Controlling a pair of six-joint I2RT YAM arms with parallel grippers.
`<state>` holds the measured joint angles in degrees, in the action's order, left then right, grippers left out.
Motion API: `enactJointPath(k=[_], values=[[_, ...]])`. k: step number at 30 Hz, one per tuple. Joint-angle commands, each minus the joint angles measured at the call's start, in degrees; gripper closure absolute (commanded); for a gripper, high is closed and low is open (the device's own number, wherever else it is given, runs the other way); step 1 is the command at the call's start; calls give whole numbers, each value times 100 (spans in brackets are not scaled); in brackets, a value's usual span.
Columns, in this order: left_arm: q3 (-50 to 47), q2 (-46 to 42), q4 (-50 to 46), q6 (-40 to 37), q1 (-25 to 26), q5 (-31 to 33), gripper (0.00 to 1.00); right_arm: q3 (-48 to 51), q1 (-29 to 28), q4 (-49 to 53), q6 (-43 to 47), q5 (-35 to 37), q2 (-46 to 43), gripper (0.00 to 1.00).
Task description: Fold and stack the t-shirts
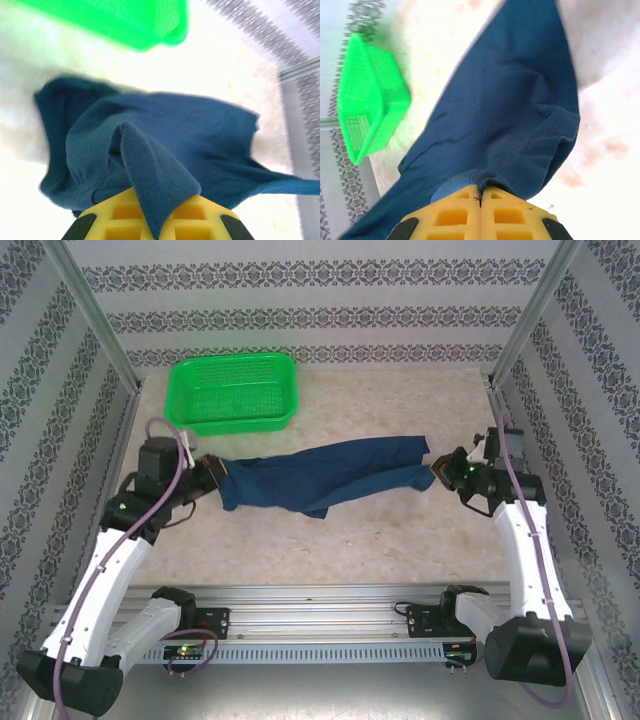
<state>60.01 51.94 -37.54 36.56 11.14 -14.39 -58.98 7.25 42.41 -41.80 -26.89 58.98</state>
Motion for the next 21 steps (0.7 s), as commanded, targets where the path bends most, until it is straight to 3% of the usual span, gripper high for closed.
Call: enactJointPath(k=[1, 6, 17, 19, 21], values=[[1115, 222, -115, -446, -44, 144, 100, -802, -48, 362, 738, 278, -149, 100], [2998, 840, -379, -924, -170, 385, 100, -2335, 104, 28, 789, 87, -118, 100], [8051, 3054, -1038, -1793, -270, 418, 100, -6025, 576, -258, 3, -617, 1301, 100], [8392, 3194, -896, -1746, -270, 303, 100, -6377, 573, -242, -106, -683, 1445, 100], [8127, 3065, -354, -1718, -270, 149, 100, -6565, 585, -135, -110, -669, 1523, 100]])
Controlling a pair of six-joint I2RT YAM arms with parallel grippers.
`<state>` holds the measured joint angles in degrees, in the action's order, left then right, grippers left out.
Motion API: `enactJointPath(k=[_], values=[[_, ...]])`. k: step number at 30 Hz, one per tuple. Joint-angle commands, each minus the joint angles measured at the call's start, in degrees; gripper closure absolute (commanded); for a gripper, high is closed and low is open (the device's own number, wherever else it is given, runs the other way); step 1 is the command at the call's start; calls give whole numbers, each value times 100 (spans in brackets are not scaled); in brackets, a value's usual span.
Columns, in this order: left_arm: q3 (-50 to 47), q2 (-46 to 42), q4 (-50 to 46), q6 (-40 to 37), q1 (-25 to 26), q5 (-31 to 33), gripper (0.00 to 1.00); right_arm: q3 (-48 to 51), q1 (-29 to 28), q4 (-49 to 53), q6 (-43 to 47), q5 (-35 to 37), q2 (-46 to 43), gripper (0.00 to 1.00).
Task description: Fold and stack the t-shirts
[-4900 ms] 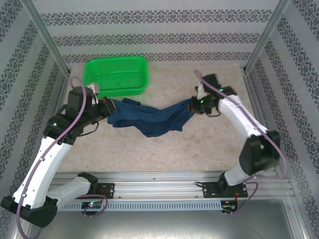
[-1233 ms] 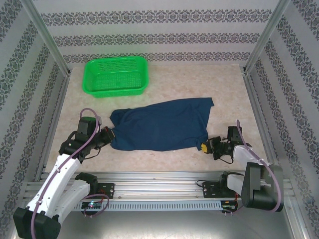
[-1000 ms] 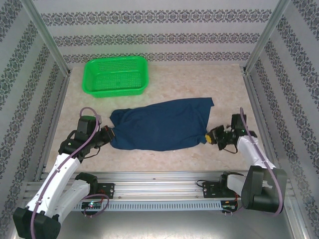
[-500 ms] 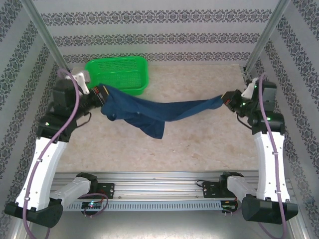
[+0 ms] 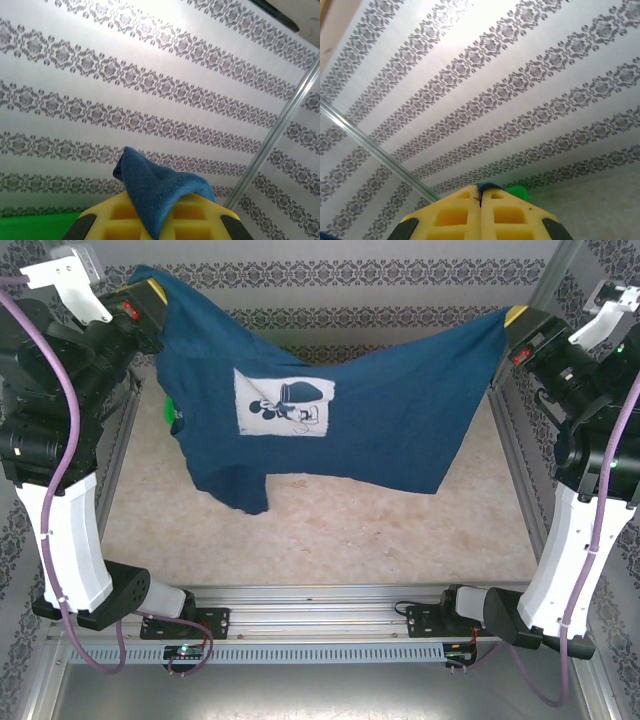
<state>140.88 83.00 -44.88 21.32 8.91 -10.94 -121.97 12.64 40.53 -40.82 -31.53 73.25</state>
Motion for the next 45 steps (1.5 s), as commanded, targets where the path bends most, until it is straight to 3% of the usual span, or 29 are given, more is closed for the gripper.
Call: enactJointPath(k=[1, 3, 9, 13, 15, 18, 21, 24, 27, 30, 33, 37, 41, 45], values=[[55, -5, 385, -255, -47, -140, 100, -316, 45, 163, -163, -185, 116, 100], [185, 184, 213, -383, -50, -120, 100, -172, 45, 224, -119, -174, 113, 100], [280, 1111, 626, 117, -61, -1027, 100, 948, 45, -178, 82, -199, 238, 100], [1464, 2346, 920, 770, -86, -1463, 100, 595, 101, -435, 200, -369, 1101, 100], [1960, 2905, 1443, 1328, -153, -1645, 100, -184, 178, -463, 119, -554, 1813, 100], [2128, 3362, 2507, 2210, -346, -1819, 100, -2378, 231, 206, 238, -556, 3146, 100], [2127, 3463, 3088, 2319, -465, -1933, 100, -4544, 354, 594, -151, -695, 4357, 100], [2115, 3393, 3161, 2227, -693, -2223, 100, -4962, 485, 671, -353, -755, 4620, 100], [1973, 3208, 2991, 2068, -939, -2714, 100, -3877, 467, 690, 199, -710, 4004, 100], [1605, 2872, 2480, 1509, -968, -3169, 100, -1669, 535, 186, 628, -463, 2808, 100], [390, 2106, 2181, 1018, -961, -3347, 100, 815, 771, -938, 487, -373, 1457, 100], [-3361, 267, 3040, 1011, -977, -3216, 100, 3135, 804, -1152, 671, -511, 383, 100], [-6663, -1333, 3071, 944, -979, -2730, 100, 5183, 678, -1042, 781, -361, -518, 100], [-8860, -2693, 2836, 1141, -1005, -1987, 100, 6473, 669, -407, 838, 191, -1373, 100]])
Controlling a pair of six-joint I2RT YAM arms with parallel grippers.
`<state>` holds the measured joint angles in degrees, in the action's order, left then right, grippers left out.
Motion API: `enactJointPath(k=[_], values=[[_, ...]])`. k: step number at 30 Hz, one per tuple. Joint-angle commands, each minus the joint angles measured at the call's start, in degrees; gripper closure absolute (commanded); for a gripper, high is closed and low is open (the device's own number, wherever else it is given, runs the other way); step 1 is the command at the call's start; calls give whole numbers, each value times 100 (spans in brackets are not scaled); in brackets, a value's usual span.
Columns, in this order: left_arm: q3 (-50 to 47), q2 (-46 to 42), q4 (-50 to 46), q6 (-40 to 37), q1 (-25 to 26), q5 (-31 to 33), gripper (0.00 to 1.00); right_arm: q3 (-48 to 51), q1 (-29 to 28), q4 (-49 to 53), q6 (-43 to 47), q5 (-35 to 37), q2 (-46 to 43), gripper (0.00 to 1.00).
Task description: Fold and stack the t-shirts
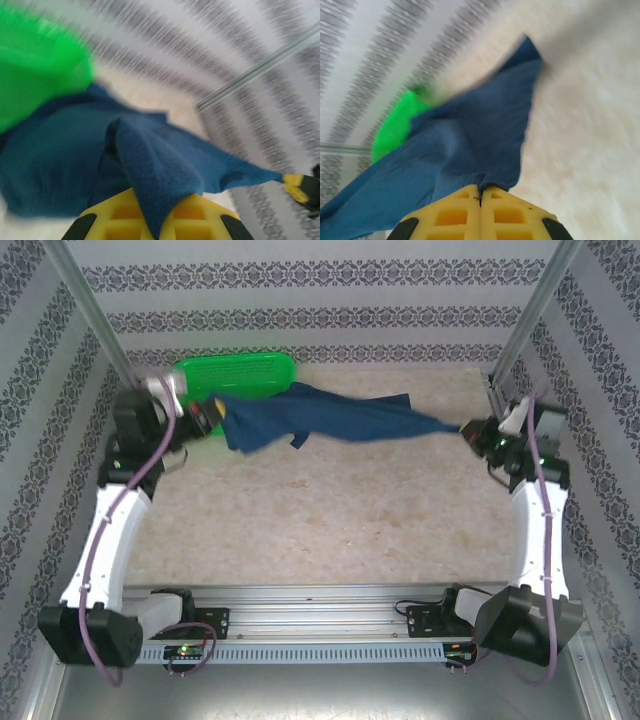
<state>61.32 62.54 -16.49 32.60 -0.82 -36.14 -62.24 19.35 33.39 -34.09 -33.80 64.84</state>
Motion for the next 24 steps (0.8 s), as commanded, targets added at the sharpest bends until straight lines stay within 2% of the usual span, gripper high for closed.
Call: enactJointPath(k=[1, 7, 14, 19, 24], values=[[-1293, -923, -113, 84, -40, 654, 100, 770, -1, 459, 125, 530, -720, 100], [-2664, -2050, -1147, 406, -67, 1322, 100, 1609, -11, 1157, -160, 954, -1396, 100], [-3339, -2923, -2219, 1081, -72, 1823, 100, 1908, -13, 1924, -283, 1196, -1989, 100], [-3399, -2940, -2390, 1450, -67, 1981, 100, 2217, -21, 2204, -366, 1138, -2216, 100], [-3126, -2336, -2018, 1392, -68, 1920, 100, 2374, -28, 2270, -322, 1286, -2186, 100]])
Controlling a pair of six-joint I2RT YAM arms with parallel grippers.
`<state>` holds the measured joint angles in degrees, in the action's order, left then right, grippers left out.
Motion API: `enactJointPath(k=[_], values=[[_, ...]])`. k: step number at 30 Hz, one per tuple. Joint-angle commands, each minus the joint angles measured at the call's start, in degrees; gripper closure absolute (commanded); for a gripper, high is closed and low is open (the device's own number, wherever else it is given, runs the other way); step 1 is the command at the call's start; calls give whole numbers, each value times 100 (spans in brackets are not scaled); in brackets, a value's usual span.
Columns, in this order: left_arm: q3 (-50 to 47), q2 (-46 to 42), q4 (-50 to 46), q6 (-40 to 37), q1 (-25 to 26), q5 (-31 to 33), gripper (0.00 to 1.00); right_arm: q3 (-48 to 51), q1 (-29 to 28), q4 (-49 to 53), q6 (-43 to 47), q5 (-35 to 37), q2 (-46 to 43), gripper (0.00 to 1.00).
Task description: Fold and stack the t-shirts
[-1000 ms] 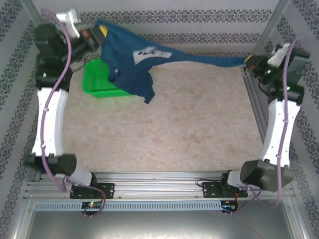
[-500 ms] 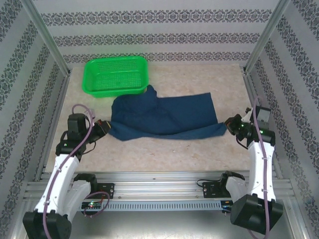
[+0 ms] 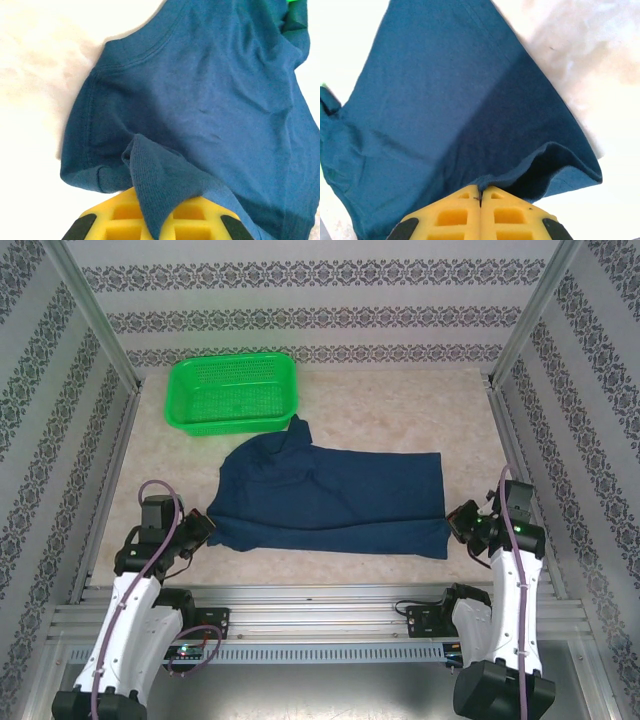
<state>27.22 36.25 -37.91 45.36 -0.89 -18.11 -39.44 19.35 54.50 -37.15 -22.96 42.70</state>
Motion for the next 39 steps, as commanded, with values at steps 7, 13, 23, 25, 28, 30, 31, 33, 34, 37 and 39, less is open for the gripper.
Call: enactJointPath(k=[7, 13, 23, 25, 28, 30, 31, 33, 34, 37, 39], values=[[883, 1552, 349, -229, -61, 44, 100, 120, -33, 17, 141, 479, 496, 100], [1275, 2614, 563, -393, -61, -44, 100, 78, -120, -281, 163, 625, 1067, 100], [1787, 3460, 436, -702, -63, 16, 100, -531, -517, -763, 621, 1045, 2383, 100], [1853, 3562, 432, -776, -61, 17, 100, -702, -604, -815, 736, 1093, 2626, 100], [1934, 3681, 413, -858, -61, 26, 100, -1005, -774, -741, 978, 1174, 3037, 100], [1943, 3720, 442, -880, -61, 9, 100, -1166, -898, -702, 1071, 1206, 3274, 100], [1940, 3727, 450, -880, -61, 9, 100, -1207, -951, -708, 1088, 1223, 3344, 100], [1926, 3741, 483, -889, -61, 13, 100, -1288, -1067, -711, 1132, 1317, 3465, 100], [1913, 3742, 482, -898, -61, 17, 100, -1315, -1109, -716, 1155, 1377, 3499, 100], [1901, 3764, 503, -937, -61, 26, 100, -1428, -1212, -716, 1291, 1551, 3642, 100], [1906, 3779, 510, -959, -61, 35, 100, -1548, -1227, -685, 1417, 1636, 3776, 100]])
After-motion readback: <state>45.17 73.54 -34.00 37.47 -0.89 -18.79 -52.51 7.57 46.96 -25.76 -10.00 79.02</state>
